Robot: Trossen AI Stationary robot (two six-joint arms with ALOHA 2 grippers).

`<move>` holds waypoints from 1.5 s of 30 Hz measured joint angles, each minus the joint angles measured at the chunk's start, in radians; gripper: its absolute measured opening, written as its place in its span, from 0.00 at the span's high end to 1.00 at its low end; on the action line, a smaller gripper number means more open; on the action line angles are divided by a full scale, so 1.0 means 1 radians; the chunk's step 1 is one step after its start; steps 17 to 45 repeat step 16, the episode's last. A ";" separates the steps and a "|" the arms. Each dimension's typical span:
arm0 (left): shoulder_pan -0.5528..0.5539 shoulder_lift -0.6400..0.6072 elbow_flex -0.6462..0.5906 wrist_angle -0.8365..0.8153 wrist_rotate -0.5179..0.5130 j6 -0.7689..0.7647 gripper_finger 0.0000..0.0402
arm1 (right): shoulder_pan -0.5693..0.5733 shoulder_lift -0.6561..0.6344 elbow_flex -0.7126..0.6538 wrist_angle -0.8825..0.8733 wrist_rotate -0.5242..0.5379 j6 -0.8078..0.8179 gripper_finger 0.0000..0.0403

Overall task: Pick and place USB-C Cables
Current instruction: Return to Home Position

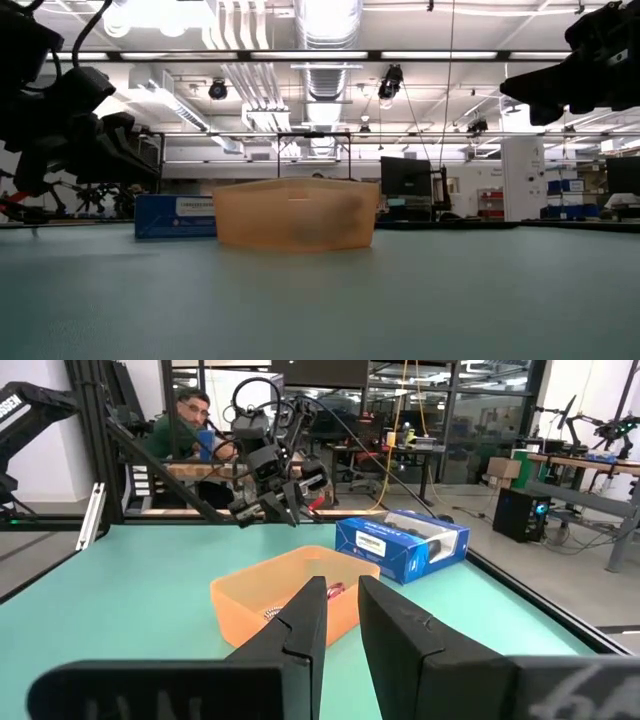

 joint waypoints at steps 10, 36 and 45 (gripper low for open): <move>0.000 0.034 0.000 0.000 0.000 0.000 0.98 | 0.000 0.000 0.000 0.000 0.000 0.000 0.87; 0.000 0.058 0.000 0.000 0.000 0.000 0.98 | 0.000 0.000 0.000 0.000 0.000 0.000 0.87; 0.000 0.058 0.000 0.000 0.000 0.000 0.98 | 0.000 0.000 0.000 0.000 0.000 0.000 0.87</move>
